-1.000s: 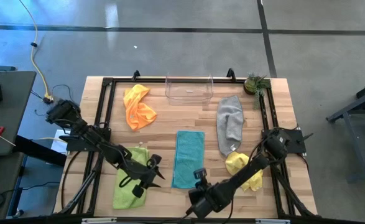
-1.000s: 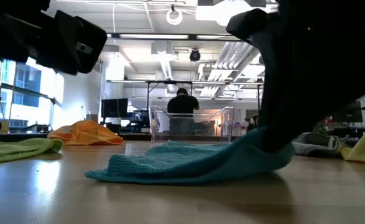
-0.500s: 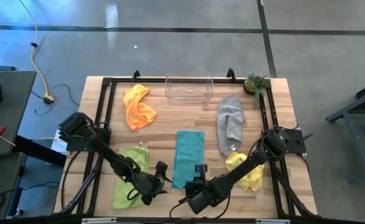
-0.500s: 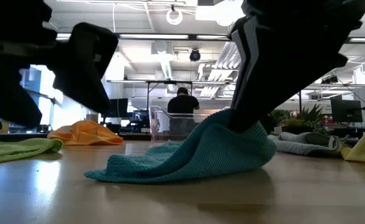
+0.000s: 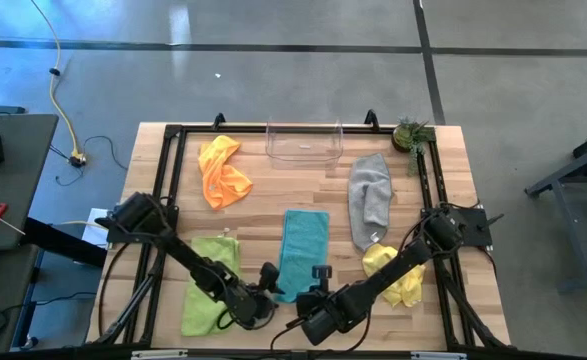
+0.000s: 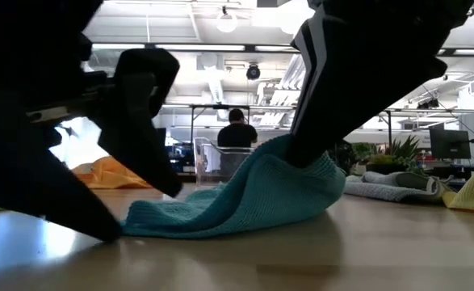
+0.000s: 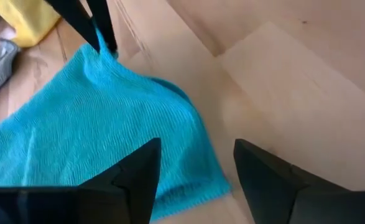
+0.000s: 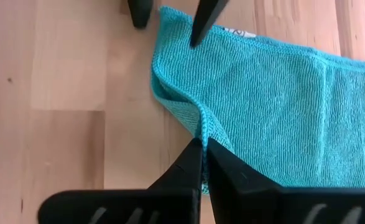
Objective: Fold microfiber towels
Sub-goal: Fold the blue towel on the table
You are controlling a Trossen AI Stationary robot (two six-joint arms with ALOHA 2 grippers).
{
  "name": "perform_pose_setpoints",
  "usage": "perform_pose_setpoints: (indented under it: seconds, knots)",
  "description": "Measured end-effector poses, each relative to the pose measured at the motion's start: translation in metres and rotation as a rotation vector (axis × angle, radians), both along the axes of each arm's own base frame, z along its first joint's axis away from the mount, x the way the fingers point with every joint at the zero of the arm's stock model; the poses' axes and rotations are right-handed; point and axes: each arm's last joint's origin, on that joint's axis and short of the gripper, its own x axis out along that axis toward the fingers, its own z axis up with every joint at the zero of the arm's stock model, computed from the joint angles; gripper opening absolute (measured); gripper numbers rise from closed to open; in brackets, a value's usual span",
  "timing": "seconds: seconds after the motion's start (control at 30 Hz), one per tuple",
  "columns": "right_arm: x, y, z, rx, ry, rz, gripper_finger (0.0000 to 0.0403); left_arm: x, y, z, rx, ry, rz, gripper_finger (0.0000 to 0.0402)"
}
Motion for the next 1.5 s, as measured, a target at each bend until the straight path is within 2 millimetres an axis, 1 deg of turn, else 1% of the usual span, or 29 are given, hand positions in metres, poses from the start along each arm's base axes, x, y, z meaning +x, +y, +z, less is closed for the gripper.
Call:
perform_pose_setpoints:
  seconds: [0.1,0.2,0.5,0.63,0.73,0.83,0.93,1.03,1.13,1.23,1.37,1.5]
  knots:
    - [0.0,0.0,0.0,0.002,-0.003,0.0,0.0,0.004,0.003,-0.003,0.021,0.018,-0.008,0.0181]
    - [0.0,0.001,0.0,0.007,-0.008,0.003,0.0,0.005,0.006,-0.005,0.033,0.049,-0.007,0.016]
    - [-0.004,0.009,0.001,0.016,-0.011,0.017,0.0,0.003,0.011,-0.009,0.07,0.1,0.004,0.005]
    - [-0.007,0.012,0.001,0.018,-0.012,0.024,0.0,-0.002,0.012,-0.003,0.083,0.117,-0.004,0.0009]
    - [-0.007,0.012,0.005,0.019,-0.032,0.015,0.0,-0.008,0.012,0.01,0.089,0.133,-0.009,0.0008]
    - [-0.01,0.011,0.016,0.024,-0.043,0.016,0.0,-0.013,0.013,0.033,0.033,0.116,-0.007,0.0007]
    - [-0.013,0.012,0.028,0.044,-0.066,0.023,0.0,-0.019,0.014,0.06,-0.105,0.103,-0.011,0.0003]
    - [-0.015,0.013,0.043,0.08,-0.107,0.035,0.0,-0.026,0.016,0.081,-0.266,0.107,0.007,0.0003]
    - [-0.016,0.015,0.055,0.131,-0.145,0.053,0.0,-0.03,0.014,0.098,-0.42,0.094,0.009,0.0002]
    - [-0.017,0.012,0.06,0.127,-0.154,0.047,0.0,-0.032,0.014,0.106,-0.475,0.075,0.037,0.0002]
    - [-0.015,0.0,0.066,0.115,-0.145,0.005,0.0,-0.029,0.028,0.113,-0.51,0.052,0.121,0.0001]
    - [-0.01,-0.019,0.066,0.104,-0.114,-0.079,0.0,-0.025,0.044,0.111,-0.521,0.07,0.206,0.0001]
